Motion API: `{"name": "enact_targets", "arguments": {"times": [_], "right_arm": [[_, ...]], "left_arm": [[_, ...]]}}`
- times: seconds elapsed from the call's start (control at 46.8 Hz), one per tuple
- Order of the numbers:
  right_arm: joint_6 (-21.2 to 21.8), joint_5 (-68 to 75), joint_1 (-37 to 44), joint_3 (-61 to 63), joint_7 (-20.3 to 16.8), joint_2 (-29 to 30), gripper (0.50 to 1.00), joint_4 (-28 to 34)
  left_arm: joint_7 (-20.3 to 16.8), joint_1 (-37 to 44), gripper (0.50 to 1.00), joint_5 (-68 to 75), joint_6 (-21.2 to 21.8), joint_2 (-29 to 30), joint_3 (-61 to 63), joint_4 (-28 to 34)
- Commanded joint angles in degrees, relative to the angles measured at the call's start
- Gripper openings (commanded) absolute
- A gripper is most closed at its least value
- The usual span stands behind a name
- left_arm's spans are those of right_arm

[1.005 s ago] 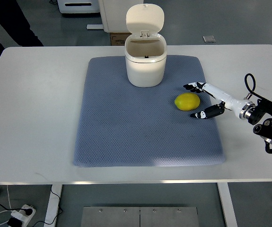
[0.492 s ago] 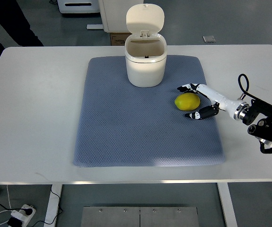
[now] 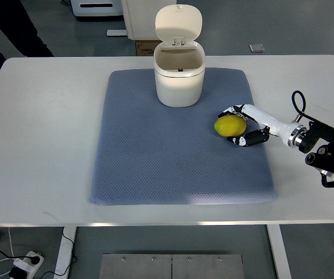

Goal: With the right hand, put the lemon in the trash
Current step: 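Lift the lemon with the right hand and carry it toward the bin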

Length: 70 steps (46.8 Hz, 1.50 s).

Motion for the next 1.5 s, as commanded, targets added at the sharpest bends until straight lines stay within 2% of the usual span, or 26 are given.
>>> {"name": "enact_targets", "arguments": {"times": [0.0, 0.535, 0.898, 1.112, 1.241, 1.476], "right_arm": [[0.00, 0.11, 0.00, 0.09, -0.01, -0.08, 0.500, 0.00], [1.14, 5.29, 0.17, 3.69, -0.01, -2.01, 0.500, 0.53], [7.91, 9.69, 3.25, 9.50, -0.01, -6.14, 0.500, 0.88], [11.25, 13.12, 7.46, 9.50, -1.52, -7.81, 0.500, 0.62], [11.34, 13.20, 8.96, 9.50, -2.49, -7.72, 0.500, 0.62], [11.25, 13.20, 11.42, 9.58, -6.44, -6.41, 0.500, 0.62]], "left_arm": [[0.00, -0.08, 1.000, 0.00, 0.00, 0.00, 0.00, 0.00], [0.00, 0.00, 1.000, 0.00, 0.00, 0.00, 0.00, 0.00], [0.00, 0.00, 1.000, 0.00, 0.00, 0.00, 0.00, 0.00], [0.00, 0.00, 1.000, 0.00, 0.00, 0.00, 0.00, 0.00], [0.00, -0.08, 1.000, 0.00, 0.00, 0.00, 0.00, 0.00], [0.00, 0.00, 1.000, 0.00, 0.00, 0.00, 0.00, 0.00]]}}
